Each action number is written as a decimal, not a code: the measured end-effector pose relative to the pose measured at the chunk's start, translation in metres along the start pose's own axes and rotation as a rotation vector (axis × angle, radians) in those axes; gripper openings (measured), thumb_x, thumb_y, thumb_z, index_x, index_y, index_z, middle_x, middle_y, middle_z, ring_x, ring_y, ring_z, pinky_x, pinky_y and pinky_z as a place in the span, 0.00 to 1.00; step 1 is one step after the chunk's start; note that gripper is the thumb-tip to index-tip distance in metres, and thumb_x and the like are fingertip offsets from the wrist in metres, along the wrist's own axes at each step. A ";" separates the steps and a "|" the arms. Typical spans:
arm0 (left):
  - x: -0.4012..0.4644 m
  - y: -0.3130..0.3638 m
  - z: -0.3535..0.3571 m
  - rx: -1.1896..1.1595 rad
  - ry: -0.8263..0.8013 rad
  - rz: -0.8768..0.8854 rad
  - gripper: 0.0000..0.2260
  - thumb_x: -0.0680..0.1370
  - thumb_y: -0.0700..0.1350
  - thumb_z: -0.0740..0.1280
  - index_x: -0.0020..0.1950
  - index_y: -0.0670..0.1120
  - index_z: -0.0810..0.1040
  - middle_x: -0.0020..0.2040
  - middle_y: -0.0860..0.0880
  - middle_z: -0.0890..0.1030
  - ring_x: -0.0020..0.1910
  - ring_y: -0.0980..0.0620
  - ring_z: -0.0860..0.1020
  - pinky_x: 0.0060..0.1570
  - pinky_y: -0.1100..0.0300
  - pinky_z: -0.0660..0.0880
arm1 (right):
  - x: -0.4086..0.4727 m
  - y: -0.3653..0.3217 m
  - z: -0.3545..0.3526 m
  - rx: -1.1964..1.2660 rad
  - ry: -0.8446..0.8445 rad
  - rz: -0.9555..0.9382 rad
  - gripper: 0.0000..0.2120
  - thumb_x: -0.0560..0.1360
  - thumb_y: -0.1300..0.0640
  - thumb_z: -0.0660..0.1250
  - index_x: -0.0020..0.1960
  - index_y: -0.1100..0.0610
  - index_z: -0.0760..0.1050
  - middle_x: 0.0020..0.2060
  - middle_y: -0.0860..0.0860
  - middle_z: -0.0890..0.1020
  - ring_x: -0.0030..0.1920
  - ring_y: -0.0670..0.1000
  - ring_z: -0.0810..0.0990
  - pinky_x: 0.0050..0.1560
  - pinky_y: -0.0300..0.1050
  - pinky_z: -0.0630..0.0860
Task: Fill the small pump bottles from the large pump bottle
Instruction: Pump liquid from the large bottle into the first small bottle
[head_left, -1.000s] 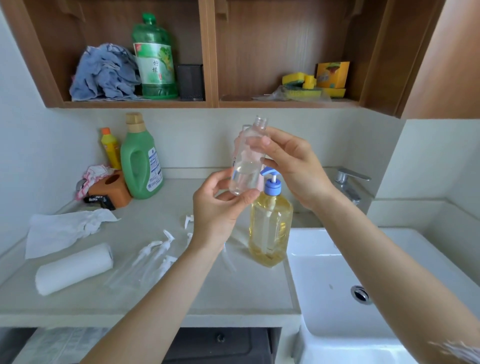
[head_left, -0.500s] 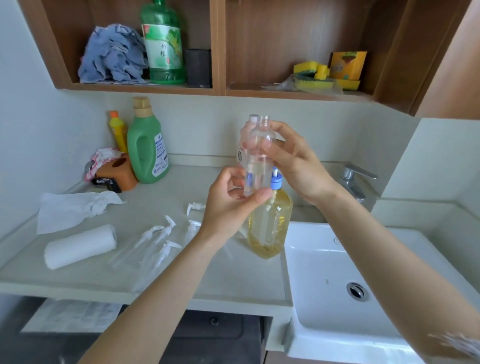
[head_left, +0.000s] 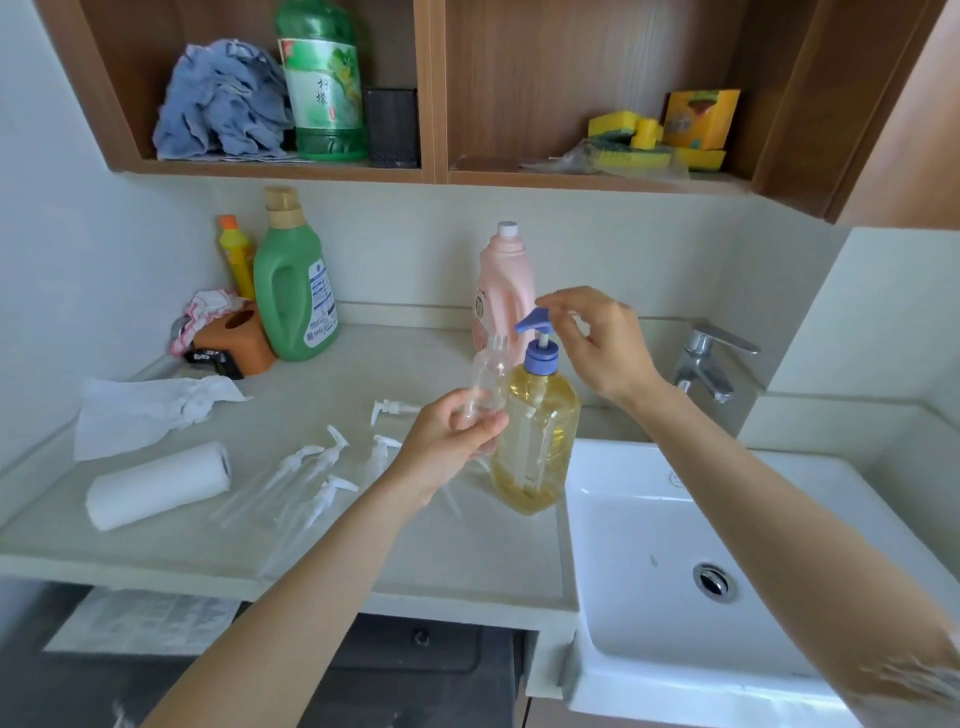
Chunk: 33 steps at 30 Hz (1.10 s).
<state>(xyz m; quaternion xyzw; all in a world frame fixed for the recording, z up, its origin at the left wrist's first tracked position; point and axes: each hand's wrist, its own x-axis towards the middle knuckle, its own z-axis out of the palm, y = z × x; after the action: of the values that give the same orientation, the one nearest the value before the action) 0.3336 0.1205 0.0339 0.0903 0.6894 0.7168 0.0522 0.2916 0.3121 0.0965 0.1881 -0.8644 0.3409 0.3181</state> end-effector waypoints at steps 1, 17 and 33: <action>0.001 -0.003 0.001 0.009 0.011 -0.016 0.12 0.75 0.39 0.70 0.57 0.42 0.75 0.35 0.53 0.79 0.30 0.56 0.75 0.35 0.66 0.74 | -0.003 0.003 0.004 -0.002 -0.007 -0.043 0.11 0.78 0.62 0.61 0.53 0.59 0.82 0.49 0.44 0.81 0.52 0.45 0.78 0.55 0.39 0.72; 0.008 0.000 0.006 0.084 0.110 0.144 0.11 0.73 0.43 0.74 0.54 0.46 0.80 0.37 0.50 0.79 0.28 0.56 0.73 0.33 0.64 0.71 | -0.005 0.007 0.017 0.018 0.137 -0.096 0.11 0.74 0.59 0.63 0.47 0.57 0.84 0.47 0.48 0.85 0.50 0.49 0.83 0.52 0.48 0.78; 0.003 0.004 0.019 0.005 0.178 0.020 0.04 0.75 0.42 0.72 0.47 0.46 0.79 0.39 0.45 0.76 0.25 0.57 0.70 0.27 0.65 0.68 | -0.025 0.015 0.032 0.071 0.128 -0.165 0.20 0.67 0.58 0.55 0.50 0.59 0.83 0.48 0.53 0.83 0.49 0.56 0.78 0.54 0.34 0.68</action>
<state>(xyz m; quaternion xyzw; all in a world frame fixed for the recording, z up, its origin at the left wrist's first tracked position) 0.3351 0.1391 0.0386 0.0332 0.6922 0.7207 -0.0167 0.2879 0.3028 0.0546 0.2477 -0.8113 0.3551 0.3928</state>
